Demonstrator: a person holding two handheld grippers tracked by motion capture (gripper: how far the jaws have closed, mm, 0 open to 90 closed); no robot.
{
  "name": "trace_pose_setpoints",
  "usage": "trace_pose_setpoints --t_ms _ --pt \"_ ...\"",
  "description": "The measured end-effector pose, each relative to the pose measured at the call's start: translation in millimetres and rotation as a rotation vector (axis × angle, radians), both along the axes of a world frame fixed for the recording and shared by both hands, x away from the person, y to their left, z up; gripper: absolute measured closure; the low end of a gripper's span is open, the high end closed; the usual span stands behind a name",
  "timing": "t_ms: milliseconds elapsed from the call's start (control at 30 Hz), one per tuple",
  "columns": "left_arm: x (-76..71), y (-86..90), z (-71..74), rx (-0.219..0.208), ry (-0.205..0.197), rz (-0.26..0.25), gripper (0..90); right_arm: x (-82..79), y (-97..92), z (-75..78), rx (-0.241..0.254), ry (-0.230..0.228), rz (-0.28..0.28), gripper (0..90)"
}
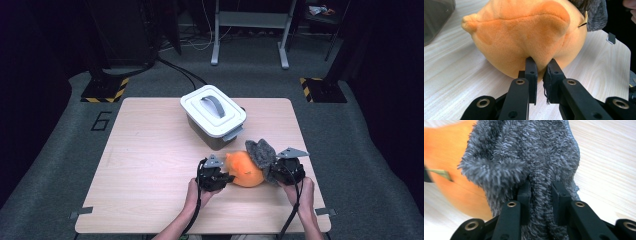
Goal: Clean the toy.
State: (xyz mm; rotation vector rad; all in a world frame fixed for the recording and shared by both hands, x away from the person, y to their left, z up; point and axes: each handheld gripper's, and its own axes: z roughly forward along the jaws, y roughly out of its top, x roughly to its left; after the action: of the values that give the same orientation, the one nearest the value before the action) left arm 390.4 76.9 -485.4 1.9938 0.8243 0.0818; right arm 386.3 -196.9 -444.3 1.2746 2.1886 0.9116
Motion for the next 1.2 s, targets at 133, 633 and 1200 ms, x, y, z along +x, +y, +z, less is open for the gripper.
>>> trace_pose_setpoints --t_ms 133,633,1200 --pt "0.3 0.3 -0.7 -0.005 0.002 0.005 81.8 3.2 -4.6 -6.5 0.006 0.019 -0.026 71.9" --pt "1.4 2.0 -1.9 -0.005 0.003 0.014 81.6 18.8 -15.7 -41.4 -0.022 0.115 -0.075 71.9" --pt "4.7 4.3 -1.6 0.033 -0.009 0.043 81.6 -5.6 6.4 23.9 0.013 -0.049 0.030 72.0"
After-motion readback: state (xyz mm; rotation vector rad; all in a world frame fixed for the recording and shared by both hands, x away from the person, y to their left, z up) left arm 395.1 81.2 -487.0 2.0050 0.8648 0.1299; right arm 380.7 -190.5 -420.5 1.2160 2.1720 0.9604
